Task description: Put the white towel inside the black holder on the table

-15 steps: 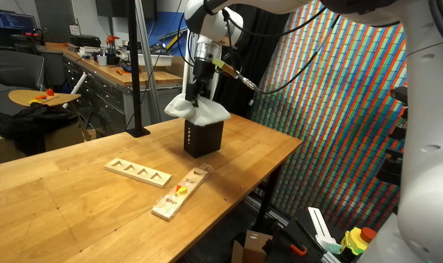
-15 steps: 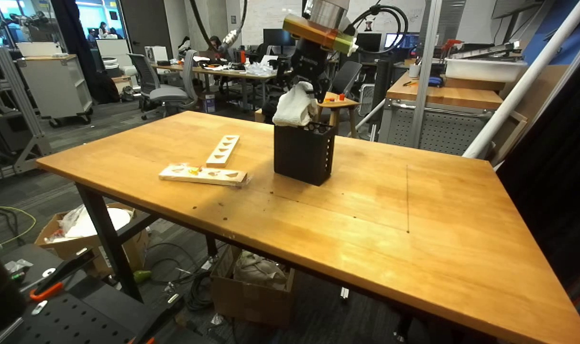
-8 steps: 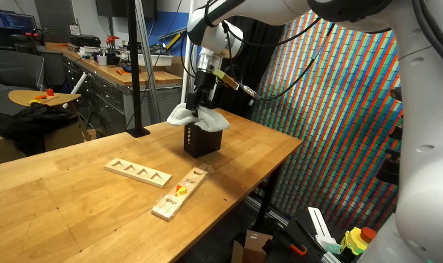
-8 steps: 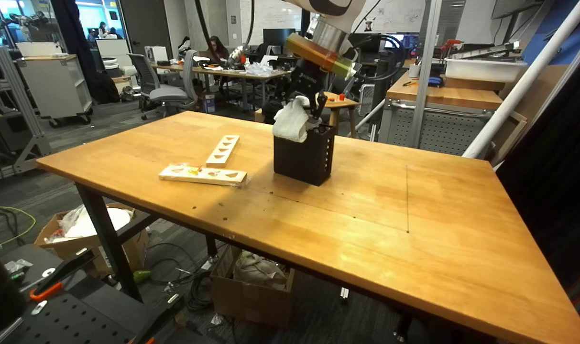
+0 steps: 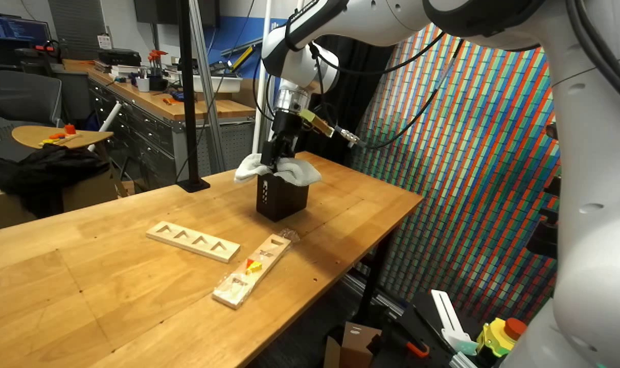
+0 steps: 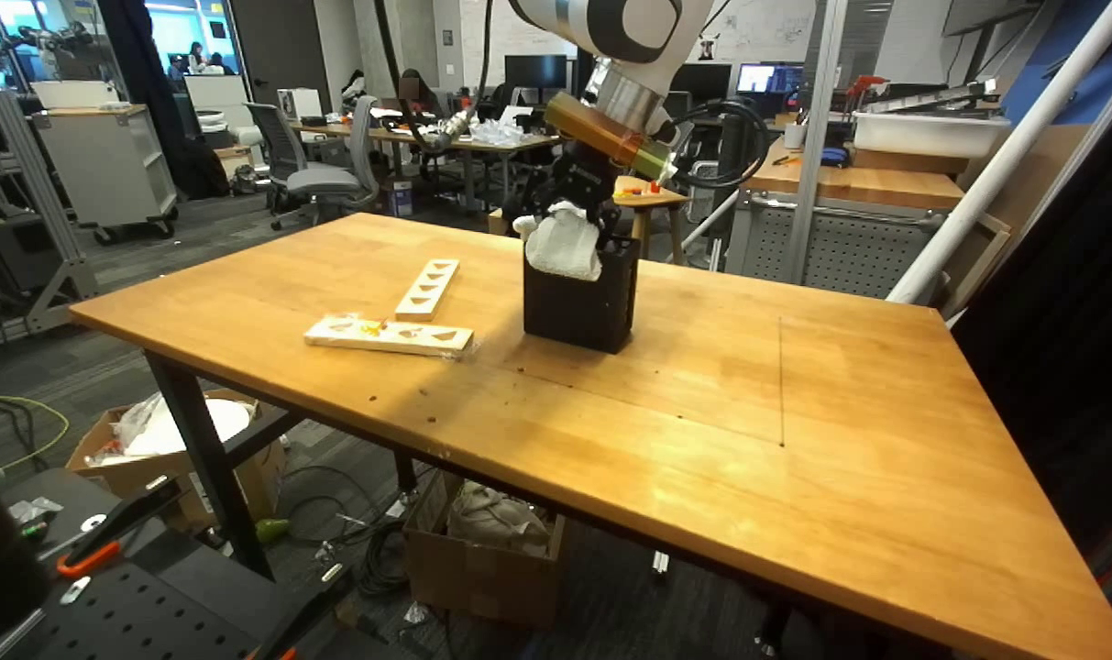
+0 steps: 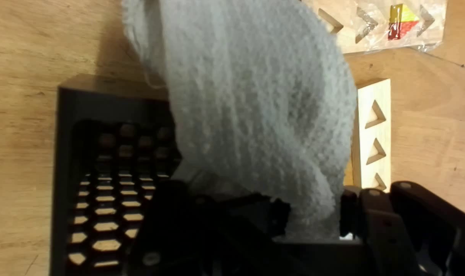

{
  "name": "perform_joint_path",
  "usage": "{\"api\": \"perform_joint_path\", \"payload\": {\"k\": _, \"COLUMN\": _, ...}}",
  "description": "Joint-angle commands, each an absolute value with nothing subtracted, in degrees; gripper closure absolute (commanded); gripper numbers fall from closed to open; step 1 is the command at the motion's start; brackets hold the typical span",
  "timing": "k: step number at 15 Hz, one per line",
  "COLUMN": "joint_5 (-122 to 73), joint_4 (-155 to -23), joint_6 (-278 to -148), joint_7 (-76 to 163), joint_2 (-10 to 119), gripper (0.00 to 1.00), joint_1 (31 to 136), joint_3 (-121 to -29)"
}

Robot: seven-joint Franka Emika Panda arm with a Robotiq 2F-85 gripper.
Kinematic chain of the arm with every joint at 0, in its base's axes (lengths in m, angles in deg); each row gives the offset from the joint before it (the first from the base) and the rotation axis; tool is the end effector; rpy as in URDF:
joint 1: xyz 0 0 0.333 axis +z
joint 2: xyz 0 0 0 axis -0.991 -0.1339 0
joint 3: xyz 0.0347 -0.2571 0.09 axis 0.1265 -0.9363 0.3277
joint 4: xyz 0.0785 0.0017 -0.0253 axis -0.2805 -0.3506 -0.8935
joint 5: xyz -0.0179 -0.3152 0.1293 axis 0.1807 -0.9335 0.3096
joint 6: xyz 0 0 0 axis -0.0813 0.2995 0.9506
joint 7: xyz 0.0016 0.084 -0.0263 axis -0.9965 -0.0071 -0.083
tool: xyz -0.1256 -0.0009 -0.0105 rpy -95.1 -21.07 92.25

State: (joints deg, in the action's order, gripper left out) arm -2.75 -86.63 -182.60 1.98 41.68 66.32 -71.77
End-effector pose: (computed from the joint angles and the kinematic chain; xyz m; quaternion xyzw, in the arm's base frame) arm 0.5747 -0.1383 0.3034 -0.9744 -0.1112 0.0493 0.1891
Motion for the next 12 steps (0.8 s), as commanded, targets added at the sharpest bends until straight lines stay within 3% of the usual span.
{"api": "perform_joint_path", "payload": {"k": 1, "joint_5": -1.36, "joint_4": -88.01, "joint_6": -184.10, "joint_7": -0.30, "joint_2": 41.01, "gripper": 1.00, "joint_1": 65.52, "joint_3": -71.08}}
{"api": "perform_joint_path", "payload": {"k": 8, "joint_5": -1.47, "joint_4": -91.02, "joint_6": -185.65, "joint_7": -0.87, "joint_2": 44.29, "gripper": 0.97, "joint_1": 65.37, "joint_3": -71.62}}
{"api": "perform_joint_path", "payload": {"k": 9, "joint_5": -1.55, "joint_4": -91.55, "joint_6": -185.89, "joint_7": -0.78, "joint_2": 45.01, "gripper": 0.74, "joint_1": 65.40, "joint_3": -71.70}}
{"api": "perform_joint_path", "payload": {"k": 12, "joint_5": -1.74, "joint_4": -92.73, "joint_6": -186.71, "joint_7": -0.55, "joint_2": 46.84, "gripper": 0.67, "joint_1": 65.49, "joint_3": -71.92}}
